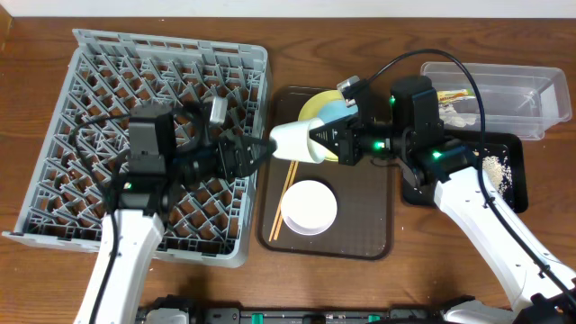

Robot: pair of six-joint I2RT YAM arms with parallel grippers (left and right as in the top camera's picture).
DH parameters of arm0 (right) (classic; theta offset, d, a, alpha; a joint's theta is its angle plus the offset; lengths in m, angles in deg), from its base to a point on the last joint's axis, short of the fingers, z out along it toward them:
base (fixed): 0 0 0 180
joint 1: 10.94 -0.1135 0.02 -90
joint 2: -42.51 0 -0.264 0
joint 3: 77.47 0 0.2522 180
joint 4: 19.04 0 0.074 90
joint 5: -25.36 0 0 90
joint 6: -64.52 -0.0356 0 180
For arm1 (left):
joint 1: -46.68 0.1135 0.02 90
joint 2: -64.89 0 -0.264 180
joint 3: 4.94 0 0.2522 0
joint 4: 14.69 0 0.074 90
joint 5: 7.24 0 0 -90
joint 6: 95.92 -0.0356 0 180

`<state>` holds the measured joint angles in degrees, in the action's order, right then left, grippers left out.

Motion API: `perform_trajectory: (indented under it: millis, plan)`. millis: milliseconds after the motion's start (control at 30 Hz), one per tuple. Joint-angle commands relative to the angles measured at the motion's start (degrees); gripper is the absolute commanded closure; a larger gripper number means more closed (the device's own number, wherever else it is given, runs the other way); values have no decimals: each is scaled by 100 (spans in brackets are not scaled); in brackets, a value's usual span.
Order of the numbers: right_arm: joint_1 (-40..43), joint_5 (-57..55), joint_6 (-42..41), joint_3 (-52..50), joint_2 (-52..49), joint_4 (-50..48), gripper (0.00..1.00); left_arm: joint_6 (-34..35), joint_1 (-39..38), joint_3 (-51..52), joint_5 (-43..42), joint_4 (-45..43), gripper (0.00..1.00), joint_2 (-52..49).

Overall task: Sort waste into correct bins and load items into the dishwasher
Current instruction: 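Bring the pink cup toward the left gripper and grasp it with the left gripper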

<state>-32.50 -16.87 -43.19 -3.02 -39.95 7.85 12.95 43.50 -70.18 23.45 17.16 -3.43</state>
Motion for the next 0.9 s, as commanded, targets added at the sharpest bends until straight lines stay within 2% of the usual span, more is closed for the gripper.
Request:
perform_trajectory:
  millis: [0,100,267,567,700,767,867]
  plan:
    - [50,1040,-116,55,-33,-175,99,592,-20,-92,-1976,-758,10,-374]
    - [50,1296,-125,55,-33,-402,99,1110,-155,-94,-2555,-1703,10,-656]
    - [50,1469,-225,55,-33,-730,99,1325,-505,-94,-2861,-2365,14,-717]
    - [52,1460,-221,55,-33,-866,99,1471,-804,-94,-2935,-2511,23,-713]
    - [50,1325,-223,55,-33,-1049,99,1582,-804,-94,-3027,-2511,23,-713]
    - [50,1307,-223,55,-33,-1117,99,1598,-804,-94,-3067,-2511,22,-713]
    - [52,1305,-223,55,-33,-1202,99,1598,-804,-94,-3069,-2509,13,-713]
